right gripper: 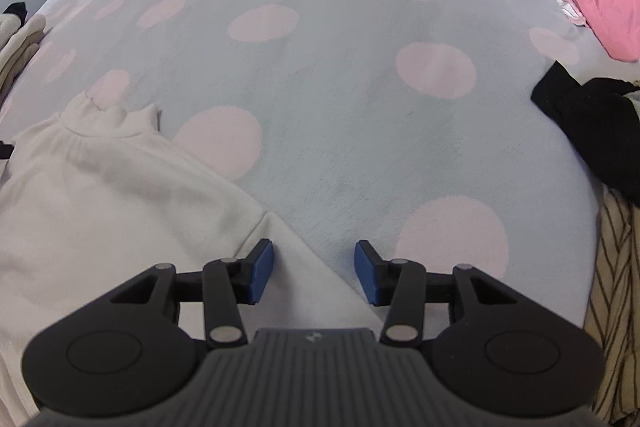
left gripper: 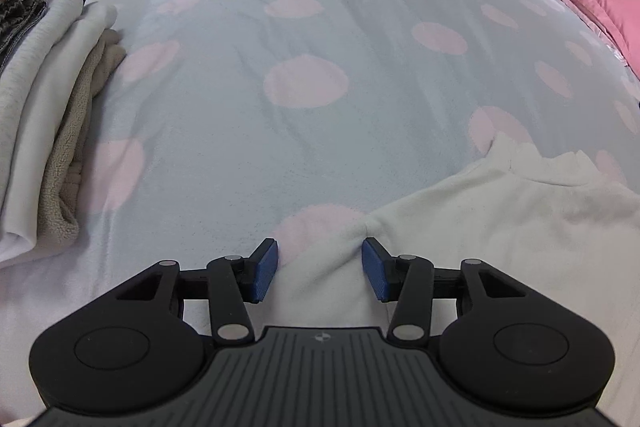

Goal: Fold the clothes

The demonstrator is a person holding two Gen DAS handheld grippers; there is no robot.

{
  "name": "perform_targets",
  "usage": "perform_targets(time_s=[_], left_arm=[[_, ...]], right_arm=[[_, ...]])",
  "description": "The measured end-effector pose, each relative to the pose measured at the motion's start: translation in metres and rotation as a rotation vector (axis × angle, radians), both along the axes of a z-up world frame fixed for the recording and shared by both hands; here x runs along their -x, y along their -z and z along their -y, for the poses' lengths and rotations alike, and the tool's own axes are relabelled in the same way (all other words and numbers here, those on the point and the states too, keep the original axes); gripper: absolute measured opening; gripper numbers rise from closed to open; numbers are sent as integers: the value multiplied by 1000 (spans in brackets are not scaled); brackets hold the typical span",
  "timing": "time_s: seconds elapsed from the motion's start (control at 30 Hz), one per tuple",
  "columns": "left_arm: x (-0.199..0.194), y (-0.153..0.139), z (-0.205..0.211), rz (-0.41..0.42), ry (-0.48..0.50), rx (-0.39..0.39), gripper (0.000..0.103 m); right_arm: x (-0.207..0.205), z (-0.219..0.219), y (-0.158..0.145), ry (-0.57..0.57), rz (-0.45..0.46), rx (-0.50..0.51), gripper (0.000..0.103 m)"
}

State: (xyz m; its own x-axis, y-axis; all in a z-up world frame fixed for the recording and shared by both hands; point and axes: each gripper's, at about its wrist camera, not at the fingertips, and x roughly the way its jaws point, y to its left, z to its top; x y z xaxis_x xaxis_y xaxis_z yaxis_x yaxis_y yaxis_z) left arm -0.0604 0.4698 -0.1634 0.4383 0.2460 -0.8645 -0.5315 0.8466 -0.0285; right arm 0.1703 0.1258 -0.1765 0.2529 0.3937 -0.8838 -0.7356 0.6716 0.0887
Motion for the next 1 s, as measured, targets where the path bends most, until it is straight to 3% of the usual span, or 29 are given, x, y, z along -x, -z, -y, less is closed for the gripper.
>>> perform_targets(time_s=[0.07, 0.1, 0.17, 0.23, 0.33, 0.57, 0.83, 0.9, 1.0], left_arm=[[2, 0, 2, 29, -4, 17, 31], [3, 1, 3, 43, -5, 26, 16], [2, -1, 9, 52, 1, 15, 9], [-3, -4, 21, 21, 33, -44, 3], [-6, -12, 32, 4, 47, -112, 2], [5, -70, 29, 120, 10, -208, 2], [-5, -130, 10, 250, -40, -300, 2], [-11, -137, 4, 270, -56, -314, 2], [-24, -129, -2, 234, -60, -328, 2]], right_arm=[[3, -1, 0, -13, 15, 2, 47], [4, 0, 0, -20, 16, -2, 44], [7, -2, -1, -36, 9, -11, 22], [11, -6, -4, -66, 8, -1, 5], [17, -13, -13, -92, 45, 39, 5], [11, -14, -78, -122, 148, 17, 4], [-13, -45, -141, -100, 317, -16, 4], [-23, -55, -153, -80, 347, -42, 4], [-34, -71, -153, -75, 348, -52, 4]])
